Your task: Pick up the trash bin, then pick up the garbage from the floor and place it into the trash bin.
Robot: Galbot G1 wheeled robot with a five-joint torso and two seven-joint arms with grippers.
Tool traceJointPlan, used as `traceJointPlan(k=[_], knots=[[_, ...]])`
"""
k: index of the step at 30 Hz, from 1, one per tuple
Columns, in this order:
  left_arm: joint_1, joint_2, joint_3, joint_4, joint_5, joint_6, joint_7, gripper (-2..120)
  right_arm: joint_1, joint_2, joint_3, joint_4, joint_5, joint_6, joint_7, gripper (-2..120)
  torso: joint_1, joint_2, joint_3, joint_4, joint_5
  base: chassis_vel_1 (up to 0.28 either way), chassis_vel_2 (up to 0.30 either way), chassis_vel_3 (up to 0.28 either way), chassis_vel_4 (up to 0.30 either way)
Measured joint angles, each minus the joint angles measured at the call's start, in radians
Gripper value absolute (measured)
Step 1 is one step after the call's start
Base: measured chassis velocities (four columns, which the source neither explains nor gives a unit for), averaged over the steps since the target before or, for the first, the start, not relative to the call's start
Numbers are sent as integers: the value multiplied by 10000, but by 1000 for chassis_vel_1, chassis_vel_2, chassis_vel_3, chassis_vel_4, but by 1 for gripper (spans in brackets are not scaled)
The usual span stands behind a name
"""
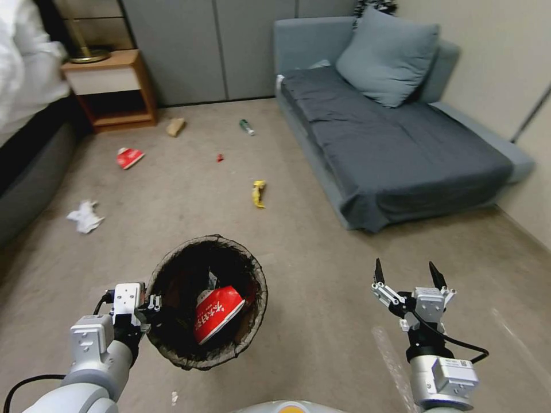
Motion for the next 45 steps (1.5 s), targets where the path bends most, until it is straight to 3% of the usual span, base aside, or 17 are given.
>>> traceJointPlan(k=[25,45], knots=[[80,-74,-17,0,113,-108,-33,1,191,-7,58,-122,421,-146,242,100,0,0,0,-1,0,57,50,54,55],[56,-99,-35,0,120,-125,-6,1,233,-7,36,-149,405,-215,250,100,0,-1,0,2,-1,-159,149,155,-153]])
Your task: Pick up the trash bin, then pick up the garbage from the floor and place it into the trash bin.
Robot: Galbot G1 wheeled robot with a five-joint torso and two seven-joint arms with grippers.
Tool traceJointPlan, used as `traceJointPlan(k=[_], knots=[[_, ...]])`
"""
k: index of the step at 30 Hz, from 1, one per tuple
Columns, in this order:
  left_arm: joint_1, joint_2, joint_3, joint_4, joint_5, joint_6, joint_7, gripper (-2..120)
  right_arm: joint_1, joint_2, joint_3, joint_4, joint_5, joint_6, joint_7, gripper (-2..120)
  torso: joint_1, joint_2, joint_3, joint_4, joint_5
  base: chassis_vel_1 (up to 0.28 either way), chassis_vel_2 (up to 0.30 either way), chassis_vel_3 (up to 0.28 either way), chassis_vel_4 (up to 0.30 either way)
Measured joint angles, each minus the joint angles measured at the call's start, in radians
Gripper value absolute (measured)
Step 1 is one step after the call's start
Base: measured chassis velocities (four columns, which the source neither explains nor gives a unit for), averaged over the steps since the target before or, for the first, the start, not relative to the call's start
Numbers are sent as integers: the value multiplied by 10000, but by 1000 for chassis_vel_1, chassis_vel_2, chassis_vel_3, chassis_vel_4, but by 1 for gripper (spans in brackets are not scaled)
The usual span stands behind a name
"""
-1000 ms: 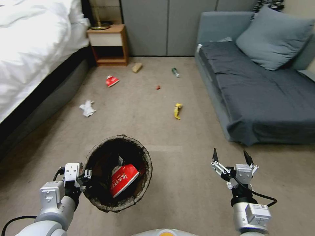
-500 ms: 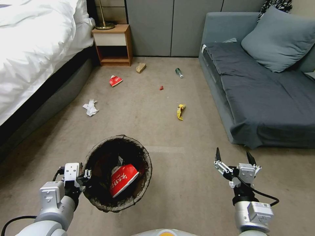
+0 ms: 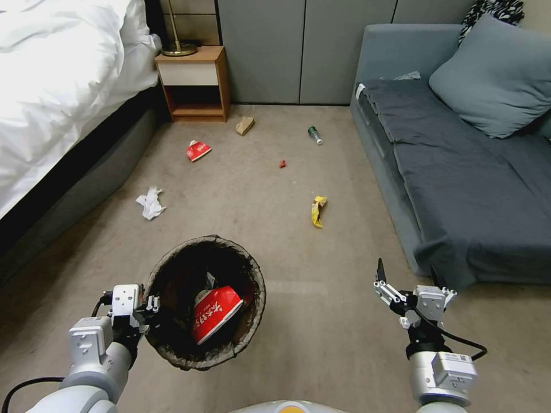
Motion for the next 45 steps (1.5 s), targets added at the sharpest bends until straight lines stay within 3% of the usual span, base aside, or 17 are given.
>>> traceJointPlan(k=[11,45], knots=[[-2,0,0,0,0,0,7,1,2,0,0,0,-9,0,0,100,1,-1,2,-3,1,-113,117,112,-100],[1,0,0,0,-2,3,7,1,-2,1,0,2,-12,3,-8,100,0,0,0,-2,1,0,0,0,0]])
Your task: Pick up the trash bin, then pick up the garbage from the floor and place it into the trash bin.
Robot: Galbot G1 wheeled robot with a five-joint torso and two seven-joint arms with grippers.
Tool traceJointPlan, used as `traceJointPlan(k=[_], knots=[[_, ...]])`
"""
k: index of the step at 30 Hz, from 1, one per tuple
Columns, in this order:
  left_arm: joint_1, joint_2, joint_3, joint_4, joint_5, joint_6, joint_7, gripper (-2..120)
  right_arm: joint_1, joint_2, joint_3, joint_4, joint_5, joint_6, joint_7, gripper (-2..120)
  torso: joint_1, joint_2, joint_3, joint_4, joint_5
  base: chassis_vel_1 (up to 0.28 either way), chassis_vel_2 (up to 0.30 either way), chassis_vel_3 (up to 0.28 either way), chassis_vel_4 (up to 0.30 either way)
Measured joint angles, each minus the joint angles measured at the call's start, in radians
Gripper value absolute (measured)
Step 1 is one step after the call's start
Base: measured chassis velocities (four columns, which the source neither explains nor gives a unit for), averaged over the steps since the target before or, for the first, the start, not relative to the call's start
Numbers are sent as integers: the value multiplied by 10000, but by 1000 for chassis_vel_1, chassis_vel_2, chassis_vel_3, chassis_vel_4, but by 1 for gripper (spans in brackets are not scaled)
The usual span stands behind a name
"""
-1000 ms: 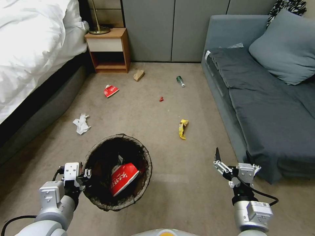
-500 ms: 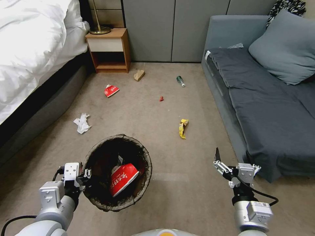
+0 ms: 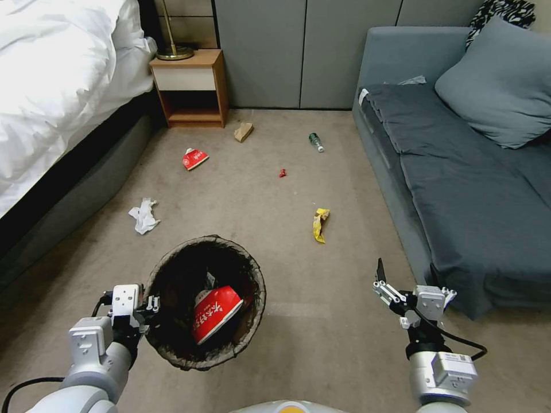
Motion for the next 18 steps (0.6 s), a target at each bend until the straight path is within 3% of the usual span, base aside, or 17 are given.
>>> traceJointPlan(k=[18], knots=[[0,0,0,0,0,0,-2,1,-1,0,0,0,0,0,0,100,-1,0,0,-1,0,-4,6,3,-4]])
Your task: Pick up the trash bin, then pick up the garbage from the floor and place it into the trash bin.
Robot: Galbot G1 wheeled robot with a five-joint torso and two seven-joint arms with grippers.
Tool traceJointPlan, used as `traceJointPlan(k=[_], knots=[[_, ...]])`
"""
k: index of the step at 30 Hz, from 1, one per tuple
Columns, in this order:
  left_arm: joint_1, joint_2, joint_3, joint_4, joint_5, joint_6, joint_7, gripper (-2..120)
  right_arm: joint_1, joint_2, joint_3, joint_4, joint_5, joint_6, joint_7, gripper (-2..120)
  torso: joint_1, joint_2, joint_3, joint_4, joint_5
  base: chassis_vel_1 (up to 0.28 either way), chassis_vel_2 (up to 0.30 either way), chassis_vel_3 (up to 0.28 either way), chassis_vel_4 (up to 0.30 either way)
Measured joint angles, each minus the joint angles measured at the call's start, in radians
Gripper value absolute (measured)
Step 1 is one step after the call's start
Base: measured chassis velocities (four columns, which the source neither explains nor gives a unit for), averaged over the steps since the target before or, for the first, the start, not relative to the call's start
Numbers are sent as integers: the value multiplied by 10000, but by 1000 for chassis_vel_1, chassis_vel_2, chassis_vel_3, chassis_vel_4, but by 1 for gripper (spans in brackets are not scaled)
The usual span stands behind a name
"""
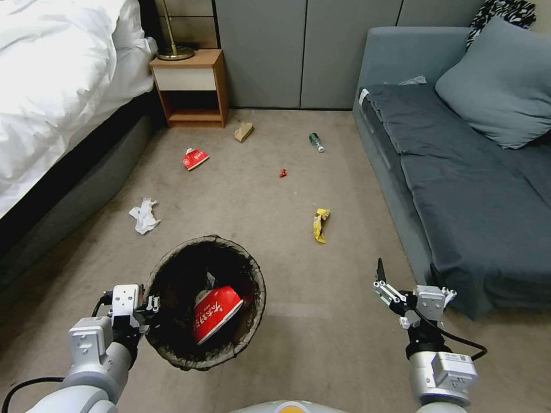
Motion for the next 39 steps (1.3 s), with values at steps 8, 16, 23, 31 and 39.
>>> traceJointPlan(k=[8,16,23,31,39], knots=[[-1,0,0,0,0,0,0,1,1,0,0,0,0,0,-1,100,0,1,0,0,0,-115,109,112,-108],[-2,0,0,0,-1,0,0,1,2,0,0,0,-1,0,-1,100,1,0,0,0,1,-158,164,158,-166],[0,0,0,0,-1,0,-1,1,1,-1,0,0,0,0,-1,100,1,1,0,1,1,-127,133,123,-117],[-2,0,0,0,-1,1,-1,1,2,0,0,1,-1,0,0,100,2,0,1,0,0,-109,110,107,-108],[0,0,0,0,-1,0,-1,1,-1,0,0,0,0,0,0,100,1,0,0,1,0,0,0,0,0]])
